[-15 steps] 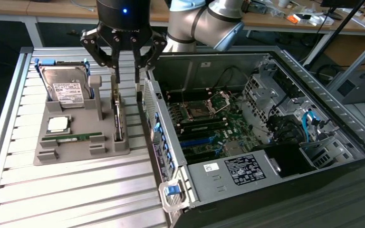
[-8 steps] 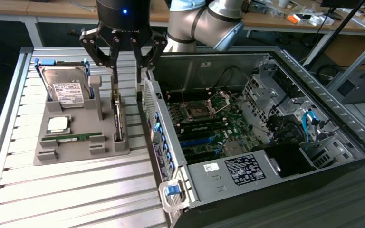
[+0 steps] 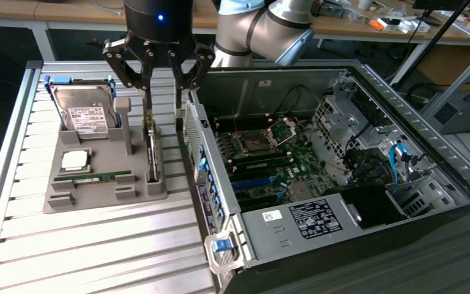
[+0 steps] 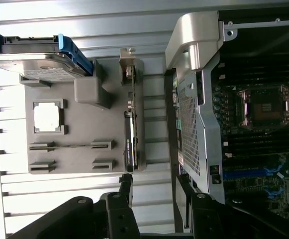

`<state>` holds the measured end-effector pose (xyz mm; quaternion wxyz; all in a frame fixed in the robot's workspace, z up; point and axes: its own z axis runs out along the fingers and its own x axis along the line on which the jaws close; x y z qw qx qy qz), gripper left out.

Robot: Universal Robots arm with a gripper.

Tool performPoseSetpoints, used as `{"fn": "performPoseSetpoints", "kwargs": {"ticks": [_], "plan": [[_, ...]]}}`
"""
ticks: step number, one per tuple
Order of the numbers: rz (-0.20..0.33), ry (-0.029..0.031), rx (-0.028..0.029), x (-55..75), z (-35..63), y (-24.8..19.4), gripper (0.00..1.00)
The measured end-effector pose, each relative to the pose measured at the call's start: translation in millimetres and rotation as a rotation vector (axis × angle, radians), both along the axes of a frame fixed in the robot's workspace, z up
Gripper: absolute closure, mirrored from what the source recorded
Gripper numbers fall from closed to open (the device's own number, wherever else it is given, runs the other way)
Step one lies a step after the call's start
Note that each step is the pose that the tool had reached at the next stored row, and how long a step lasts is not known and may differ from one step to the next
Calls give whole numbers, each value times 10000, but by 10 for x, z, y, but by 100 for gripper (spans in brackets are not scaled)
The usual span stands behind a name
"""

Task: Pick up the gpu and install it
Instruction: 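Pick up the gpu and move the gpu toward the slot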

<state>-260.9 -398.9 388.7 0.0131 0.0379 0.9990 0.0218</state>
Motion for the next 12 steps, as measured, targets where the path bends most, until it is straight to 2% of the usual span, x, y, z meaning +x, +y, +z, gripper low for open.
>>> {"fn": "performPoseSetpoints", "kwargs": {"ticks": [12], "plan": [[0,1,-1,0,-52,0,52]]}}
